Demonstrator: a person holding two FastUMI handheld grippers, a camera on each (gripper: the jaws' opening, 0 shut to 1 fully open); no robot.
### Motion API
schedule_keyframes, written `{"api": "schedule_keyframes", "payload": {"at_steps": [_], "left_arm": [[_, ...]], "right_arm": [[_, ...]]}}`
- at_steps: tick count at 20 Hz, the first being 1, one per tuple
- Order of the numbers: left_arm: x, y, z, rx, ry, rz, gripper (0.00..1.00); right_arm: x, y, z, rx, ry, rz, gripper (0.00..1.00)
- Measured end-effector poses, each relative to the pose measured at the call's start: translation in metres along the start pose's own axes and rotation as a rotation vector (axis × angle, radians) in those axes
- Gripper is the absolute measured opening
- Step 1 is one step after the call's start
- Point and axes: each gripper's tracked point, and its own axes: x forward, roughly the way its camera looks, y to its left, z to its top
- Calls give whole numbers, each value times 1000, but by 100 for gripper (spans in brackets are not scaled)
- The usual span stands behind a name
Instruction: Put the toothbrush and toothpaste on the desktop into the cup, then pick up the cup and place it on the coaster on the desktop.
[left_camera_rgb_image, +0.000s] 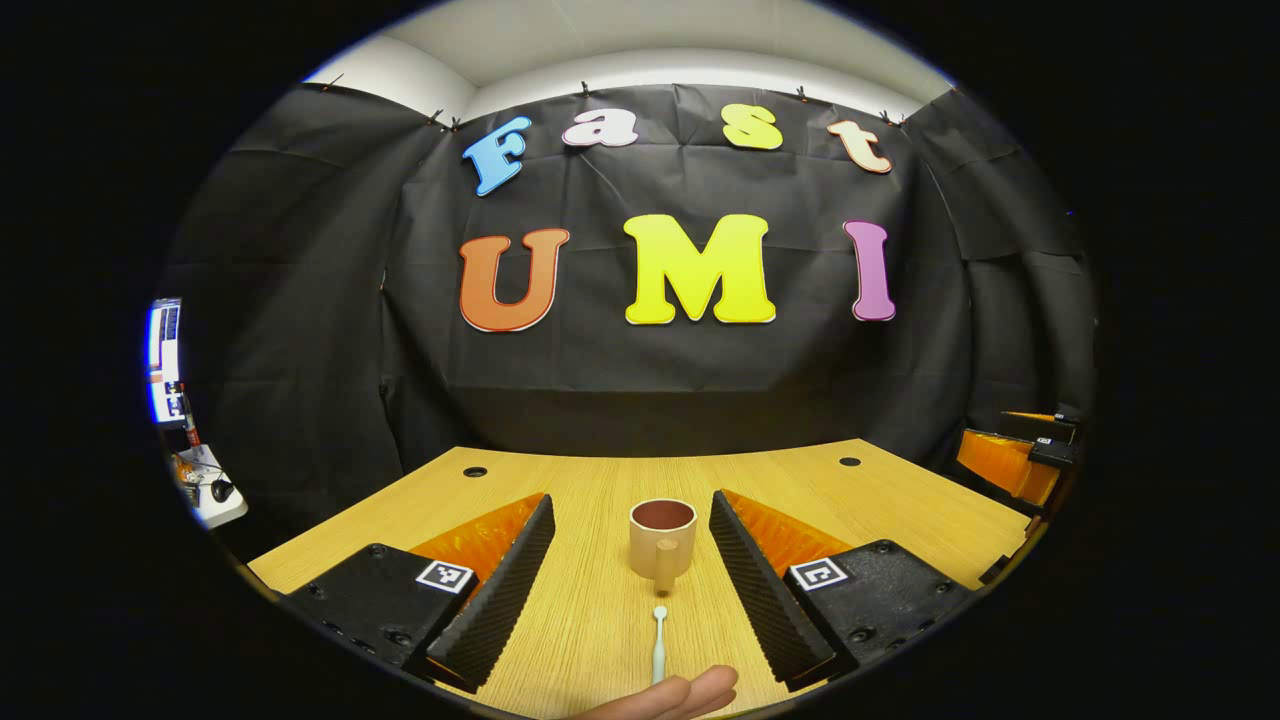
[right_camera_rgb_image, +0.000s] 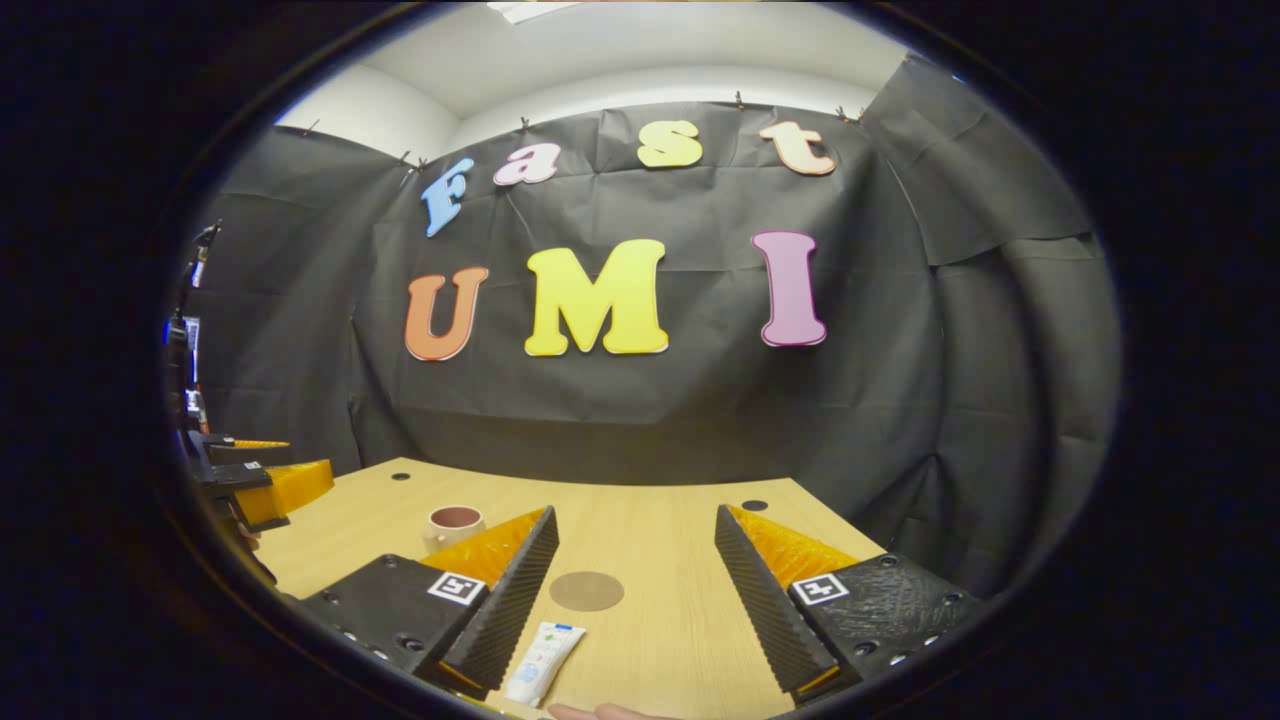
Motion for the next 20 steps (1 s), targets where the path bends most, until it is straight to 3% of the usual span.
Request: {"api": "schedule_keyframes", "payload": {"at_steps": [7, 20], "left_arm": [[4, -3, -14, -26, 34, -6, 99], [12, -19, -140, -52, 400, -64, 99]], "right_arm": [[3, 2, -6, -9, 12, 5, 95], [10, 17, -52, -39, 108, 36, 95]]}}
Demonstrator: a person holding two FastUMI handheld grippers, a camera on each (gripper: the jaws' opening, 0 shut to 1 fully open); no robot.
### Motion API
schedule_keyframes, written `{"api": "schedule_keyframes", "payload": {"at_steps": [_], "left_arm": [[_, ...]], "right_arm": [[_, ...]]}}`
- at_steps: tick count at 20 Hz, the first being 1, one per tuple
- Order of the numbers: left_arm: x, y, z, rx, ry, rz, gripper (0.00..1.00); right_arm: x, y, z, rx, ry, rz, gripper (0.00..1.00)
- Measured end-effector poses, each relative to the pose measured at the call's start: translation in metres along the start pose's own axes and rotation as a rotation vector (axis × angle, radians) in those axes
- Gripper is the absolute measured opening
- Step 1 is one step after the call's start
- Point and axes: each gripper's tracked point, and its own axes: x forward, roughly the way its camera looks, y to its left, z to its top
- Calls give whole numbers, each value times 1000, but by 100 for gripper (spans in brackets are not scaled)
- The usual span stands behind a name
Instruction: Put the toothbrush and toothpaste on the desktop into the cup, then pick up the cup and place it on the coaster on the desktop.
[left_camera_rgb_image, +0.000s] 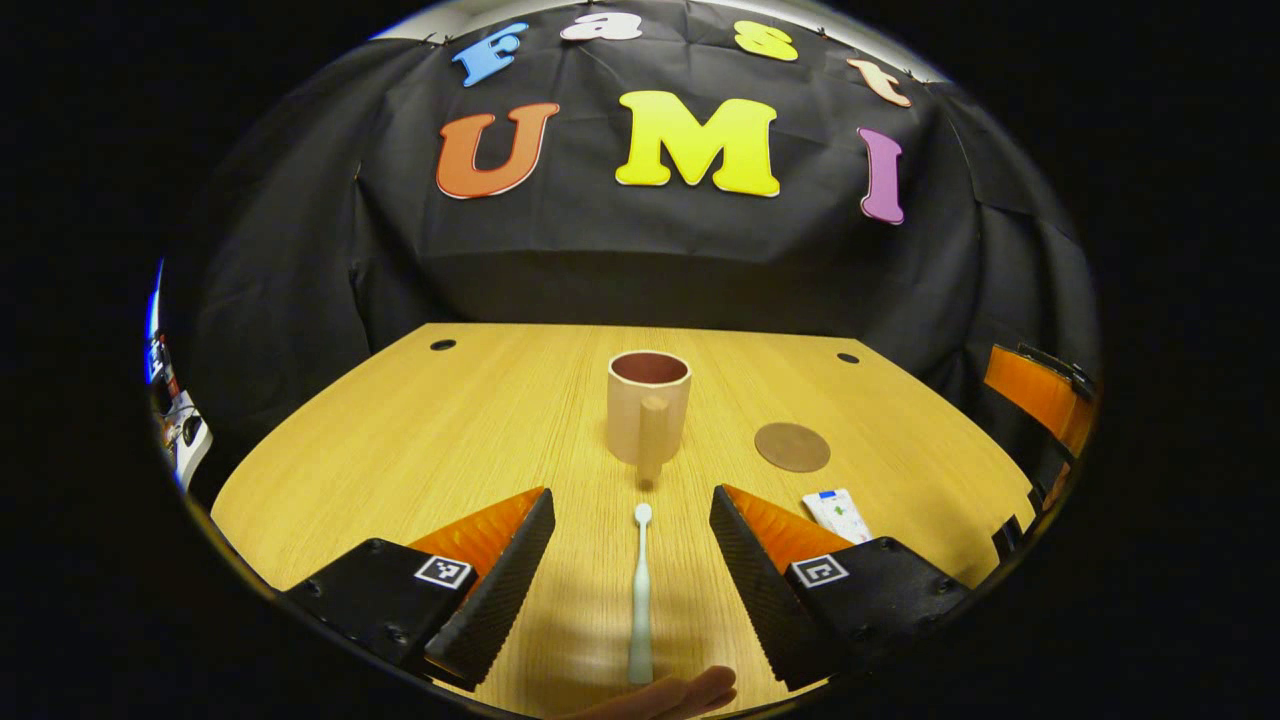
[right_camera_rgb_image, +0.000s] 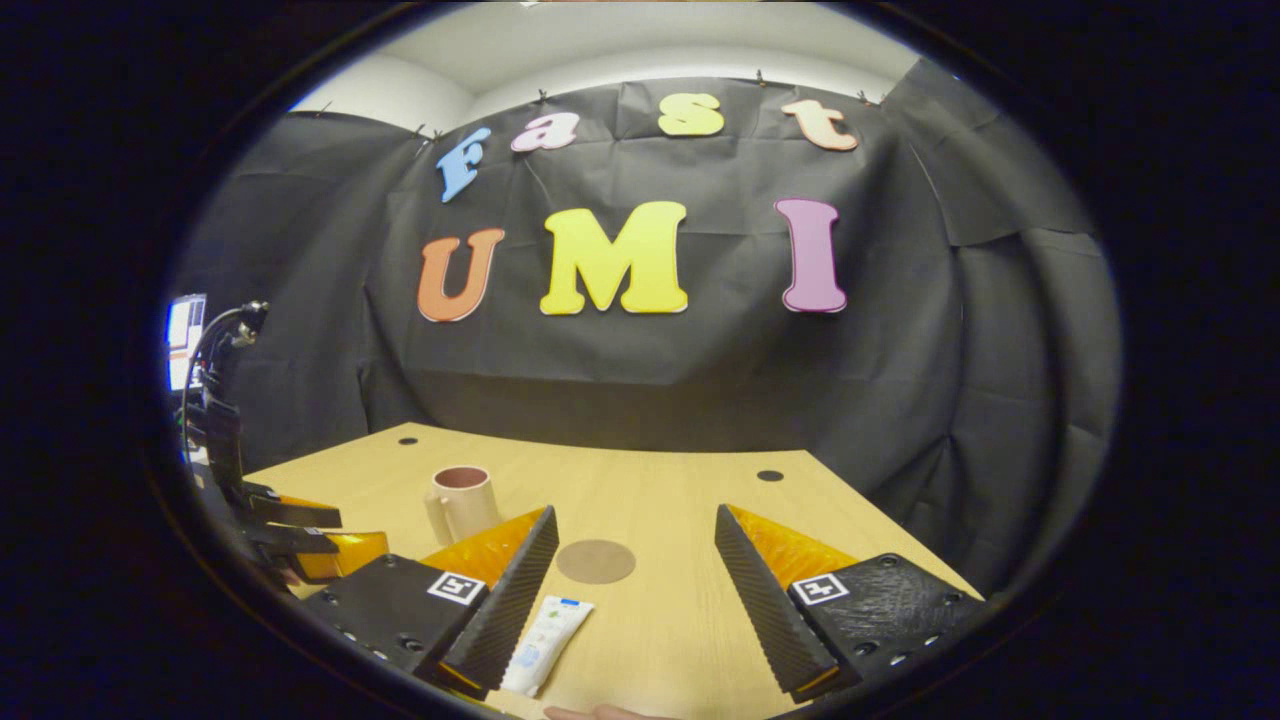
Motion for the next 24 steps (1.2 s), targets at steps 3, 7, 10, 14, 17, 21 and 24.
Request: {"api": "schedule_keyframes", "payload": {"at_steps": [3, 7, 10, 14, 17, 21, 24], "left_arm": [[9, -7, -23, -4, 92, -19, 100], [20, -15, -50, -49, 193, -63, 99], [25, -12, -57, -42, 207, -56, 90], [27, -14, -59, -27, 212, -56, 71], [28, -13, -66, -27, 233, -53, 57], [28, -6, -66, -24, 234, -27, 43], [30, -1, -67, -11, 237, -22, 17]], "right_arm": [[6, 7, -15, -3, 45, 17, 94], [10, 12, -30, -9, 86, 29, 95], [13, 16, -38, -9, 111, 37, 95], [15, 20, -48, -3, 140, 47, 95], [17, 24, -55, 0, 167, 57, 95], [20, 29, -67, -1, 204, 64, 95], [21, 33, -76, 6, 232, 70, 95]]}}
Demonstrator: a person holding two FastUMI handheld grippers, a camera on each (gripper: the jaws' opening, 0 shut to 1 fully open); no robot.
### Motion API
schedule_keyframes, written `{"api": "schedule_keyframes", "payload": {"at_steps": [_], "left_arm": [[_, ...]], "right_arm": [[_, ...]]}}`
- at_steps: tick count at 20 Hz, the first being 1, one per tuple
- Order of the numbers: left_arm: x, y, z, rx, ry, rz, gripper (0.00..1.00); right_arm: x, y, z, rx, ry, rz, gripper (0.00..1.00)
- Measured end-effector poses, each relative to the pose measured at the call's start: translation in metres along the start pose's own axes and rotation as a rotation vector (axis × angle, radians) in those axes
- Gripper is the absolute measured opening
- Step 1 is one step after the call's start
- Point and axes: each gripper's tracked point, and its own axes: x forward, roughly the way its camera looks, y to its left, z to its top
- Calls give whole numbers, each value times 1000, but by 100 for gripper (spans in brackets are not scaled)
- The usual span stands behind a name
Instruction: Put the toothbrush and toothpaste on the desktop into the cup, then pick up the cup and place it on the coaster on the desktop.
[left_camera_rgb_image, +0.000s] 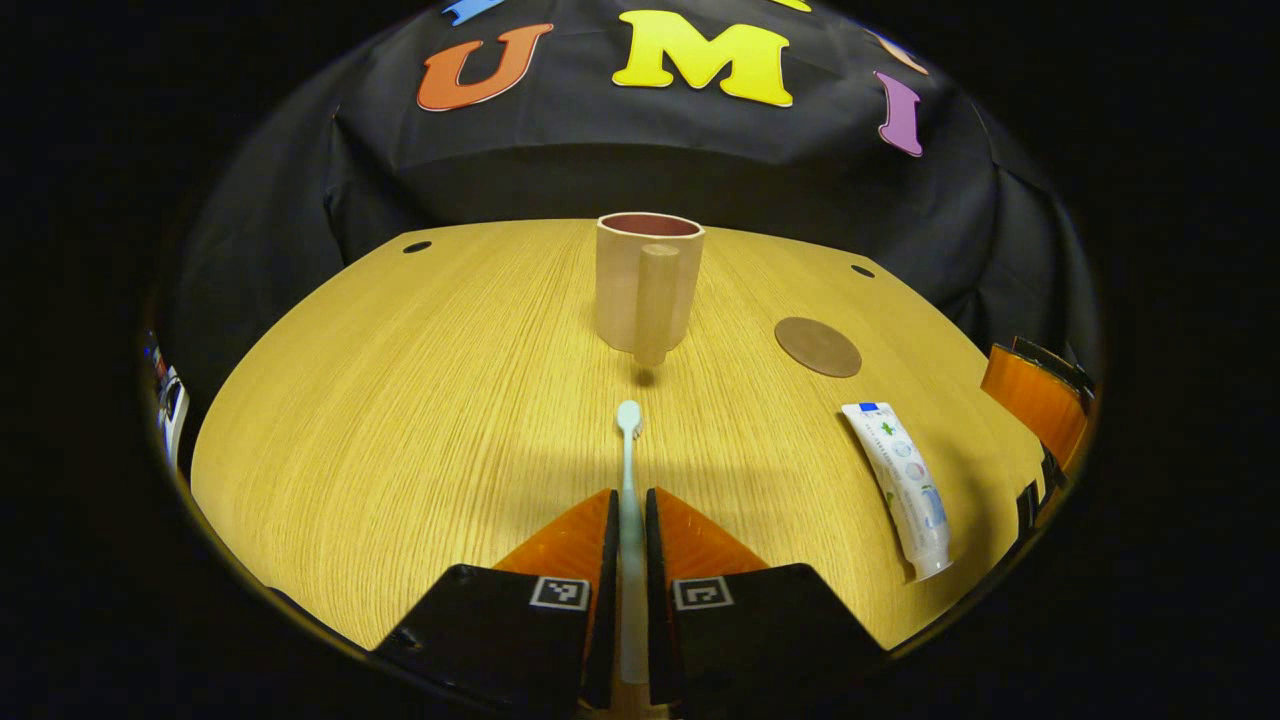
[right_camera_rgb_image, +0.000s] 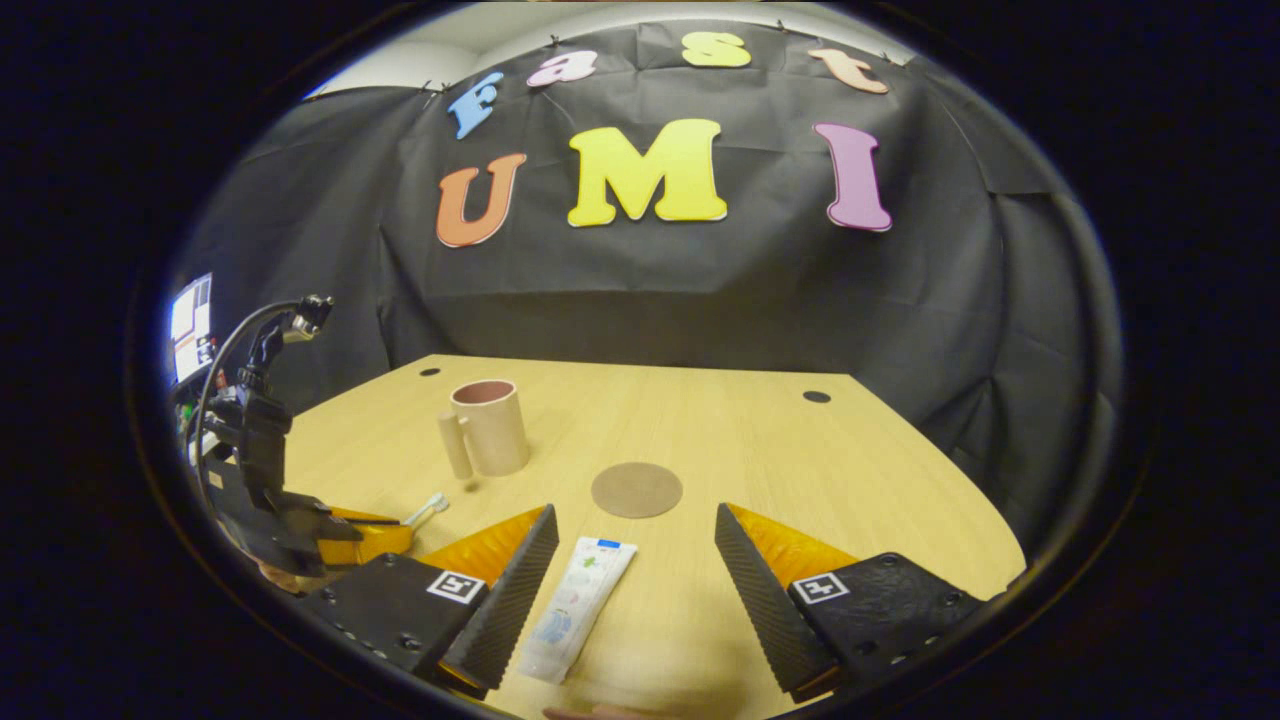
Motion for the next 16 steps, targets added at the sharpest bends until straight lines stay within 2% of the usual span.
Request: {"api": "schedule_keyframes", "payload": {"at_steps": [1, 7, 13, 16], "left_arm": [[-1, 0, 0, 3, 1, -1, 13], [-7, 2, 9, -7, -46, -4, 10], [-31, 3, 40, 11, -188, 13, 10], [-52, 7, 66, 38, -308, 54, 10]], "right_arm": [[1, 1, -2, 3, 9, 2, 95], [8, 15, -20, 13, 76, 29, 98], [13, 30, -53, 12, 161, 31, 96], [17, 37, -81, 15, 247, 27, 95]]}}
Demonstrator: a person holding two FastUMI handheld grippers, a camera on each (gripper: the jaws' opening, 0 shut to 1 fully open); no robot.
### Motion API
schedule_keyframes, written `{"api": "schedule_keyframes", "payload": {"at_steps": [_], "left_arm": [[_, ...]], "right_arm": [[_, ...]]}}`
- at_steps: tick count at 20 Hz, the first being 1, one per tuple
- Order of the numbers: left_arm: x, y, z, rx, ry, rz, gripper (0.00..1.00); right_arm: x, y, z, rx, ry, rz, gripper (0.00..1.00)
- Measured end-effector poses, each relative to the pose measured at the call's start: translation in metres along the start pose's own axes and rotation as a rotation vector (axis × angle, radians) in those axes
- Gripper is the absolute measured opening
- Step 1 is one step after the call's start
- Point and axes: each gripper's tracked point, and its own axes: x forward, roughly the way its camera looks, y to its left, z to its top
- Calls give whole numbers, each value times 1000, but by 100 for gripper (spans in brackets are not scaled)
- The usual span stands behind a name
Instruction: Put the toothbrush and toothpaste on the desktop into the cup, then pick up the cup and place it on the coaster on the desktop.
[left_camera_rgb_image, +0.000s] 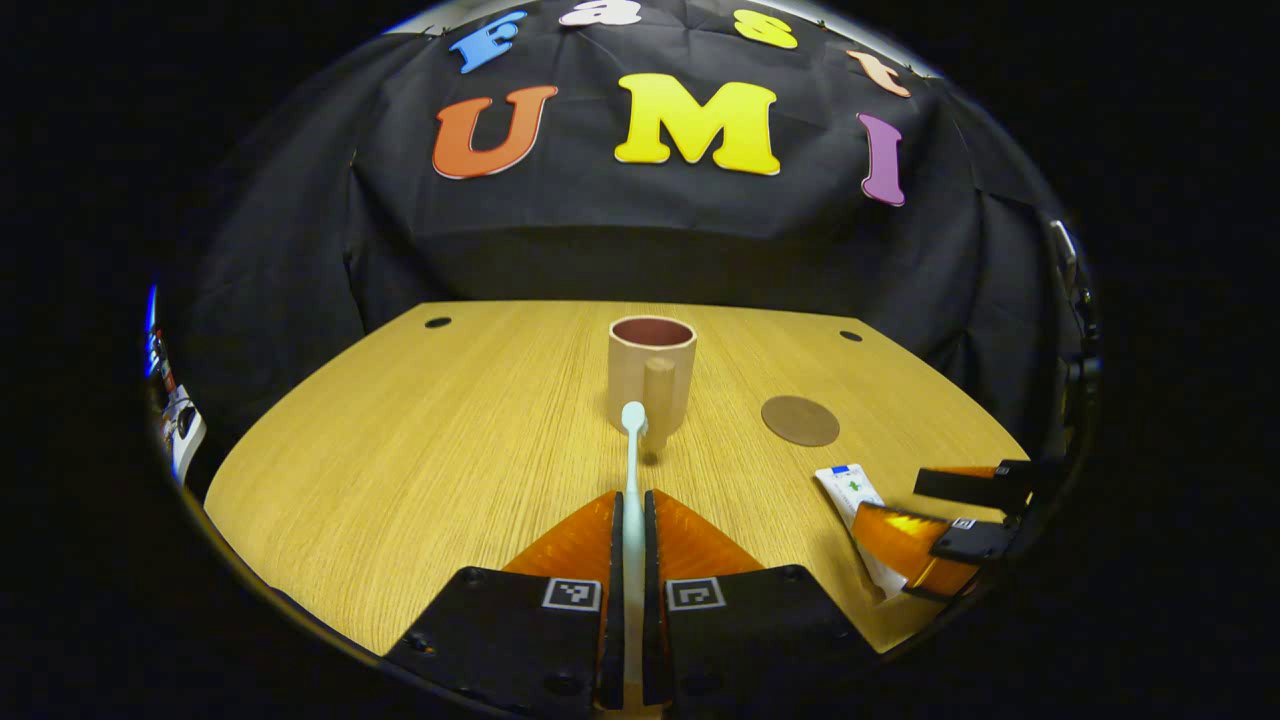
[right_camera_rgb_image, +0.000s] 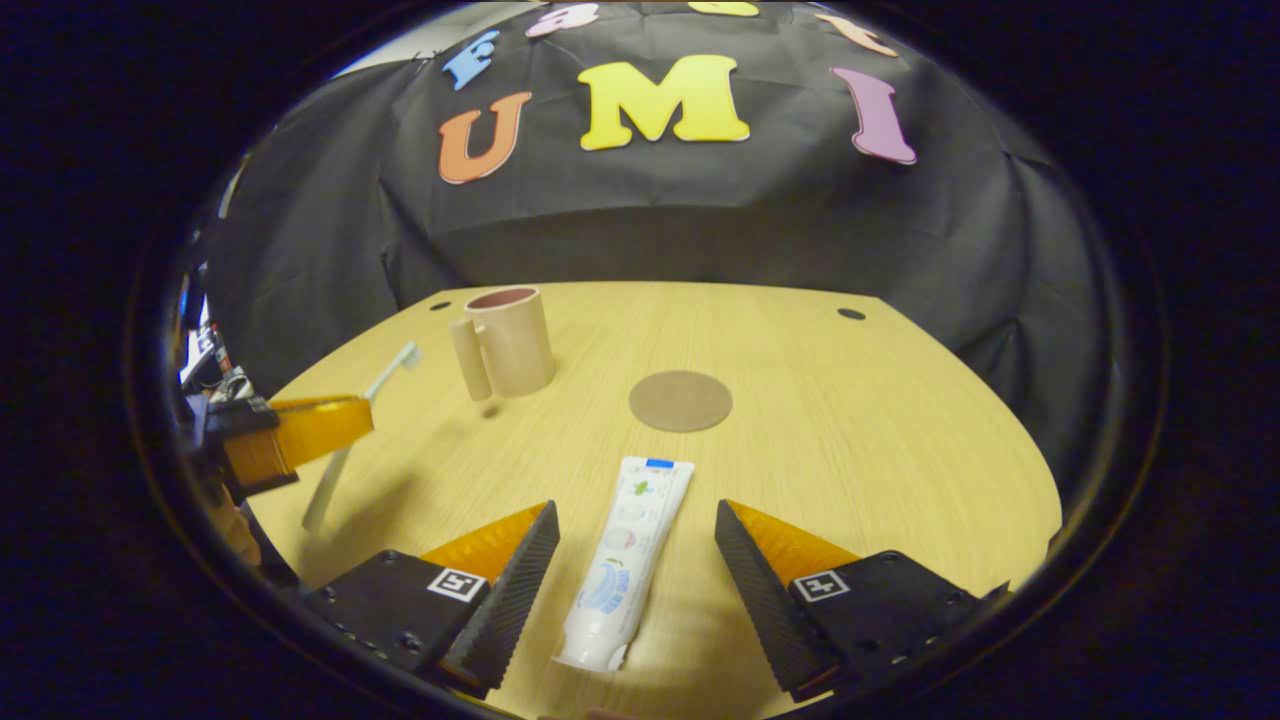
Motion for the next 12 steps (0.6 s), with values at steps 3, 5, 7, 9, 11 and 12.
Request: {"api": "schedule_keyframes", "payload": {"at_steps": [3, 5, 7, 9, 11, 12], "left_arm": [[-14, -1, 24, 31, -95, 23, 10], [-20, -5, 35, 46, -140, 25, 10], [-23, -10, 42, 57, -171, 21, 10], [-23, -9, 45, 56, -187, 22, 10], [-21, -3, 46, 52, -195, 32, 10], [-21, -3, 49, 48, -202, 39, 10]], "right_arm": [[6, 1, -10, 10, 41, -5, 93], [8, -1, -9, 21, 43, -9, 86], [10, -5, -9, 35, 48, -23, 79], [10, -4, -9, 68, 51, -11, 68], [13, -5, -11, 77, 55, -16, 55], [13, -6, -12, 69, 57, -25, 51]]}}
